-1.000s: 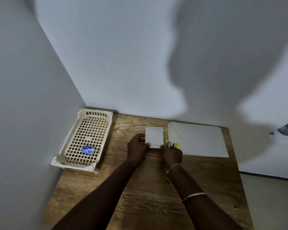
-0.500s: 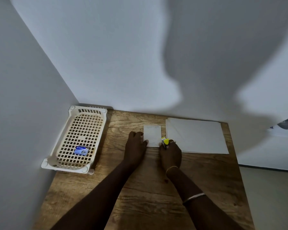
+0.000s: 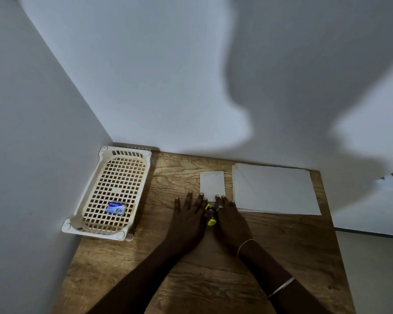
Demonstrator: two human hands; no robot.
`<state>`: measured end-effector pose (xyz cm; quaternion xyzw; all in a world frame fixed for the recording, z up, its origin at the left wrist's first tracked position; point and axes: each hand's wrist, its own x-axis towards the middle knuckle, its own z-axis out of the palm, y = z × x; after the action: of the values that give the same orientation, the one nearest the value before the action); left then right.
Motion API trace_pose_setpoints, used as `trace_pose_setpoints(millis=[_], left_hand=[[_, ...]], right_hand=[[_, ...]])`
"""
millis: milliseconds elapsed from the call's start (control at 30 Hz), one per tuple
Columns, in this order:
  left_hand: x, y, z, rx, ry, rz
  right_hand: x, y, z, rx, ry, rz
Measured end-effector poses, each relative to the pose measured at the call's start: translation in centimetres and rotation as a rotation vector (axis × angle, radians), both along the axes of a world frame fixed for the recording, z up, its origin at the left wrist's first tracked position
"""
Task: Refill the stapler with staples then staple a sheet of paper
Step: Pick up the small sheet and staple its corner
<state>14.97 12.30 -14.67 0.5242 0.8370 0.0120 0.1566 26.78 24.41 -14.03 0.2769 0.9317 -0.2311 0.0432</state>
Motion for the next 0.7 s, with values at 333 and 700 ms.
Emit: trace_pose_setpoints(millis=[333,700], left_hand=[[-3.0,3.3,-0.1,-0.002,0.007,-0.009],[-4.4,4.5,0.4,-0.006,-0.024,-0.032]], right_hand=[[-3.6,2.2,1.3,-0.053,-0.022,-0.094],[-5.1,2.9,1.9,-0.074,-0.042,-0.152]])
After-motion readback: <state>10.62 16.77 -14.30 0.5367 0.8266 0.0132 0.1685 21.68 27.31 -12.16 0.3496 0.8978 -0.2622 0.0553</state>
